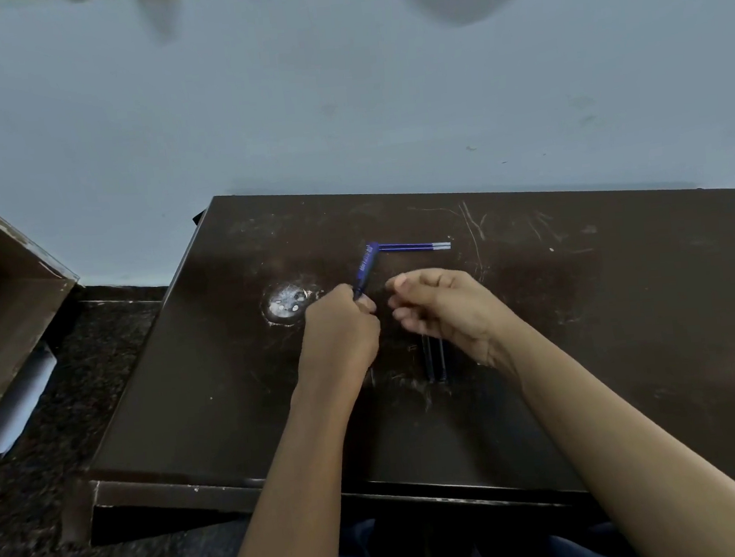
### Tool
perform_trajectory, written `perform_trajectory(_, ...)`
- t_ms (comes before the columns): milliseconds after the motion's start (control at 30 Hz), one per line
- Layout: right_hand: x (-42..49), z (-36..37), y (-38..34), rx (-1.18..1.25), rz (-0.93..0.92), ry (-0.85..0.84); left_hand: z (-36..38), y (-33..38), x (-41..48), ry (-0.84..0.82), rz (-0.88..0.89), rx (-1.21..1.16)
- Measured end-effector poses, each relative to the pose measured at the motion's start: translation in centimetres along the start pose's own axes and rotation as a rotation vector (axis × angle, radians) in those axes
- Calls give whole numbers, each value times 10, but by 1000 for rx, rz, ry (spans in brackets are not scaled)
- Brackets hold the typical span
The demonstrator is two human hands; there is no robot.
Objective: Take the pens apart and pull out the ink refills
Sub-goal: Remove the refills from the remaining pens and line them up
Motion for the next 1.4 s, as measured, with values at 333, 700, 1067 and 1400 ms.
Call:
perform_trajectory(333, 6, -2, 3, 52, -60, 97, 5, -3, -2, -102, 102, 187)
perform_trajectory(700, 4, -2, -5, 109, -155, 84, 0, 8, -8, 53, 227, 307)
perform_trajectory(1067, 1, -6, -12, 136, -295, 22, 5, 11, -11, 16, 223, 169)
perform_trajectory(1400, 8, -21, -8, 30, -168, 227, 9, 0, -1, -113, 61, 292)
Point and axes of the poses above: each hand's wrist, its own x-axis towards the middle knuckle, its own z-axis out of the palm, y = z × x, the point moved 1 cm from there along x, towards the middle knuckle, and after that the axes turned 6 degrees about -x, right-handed, at the moved point
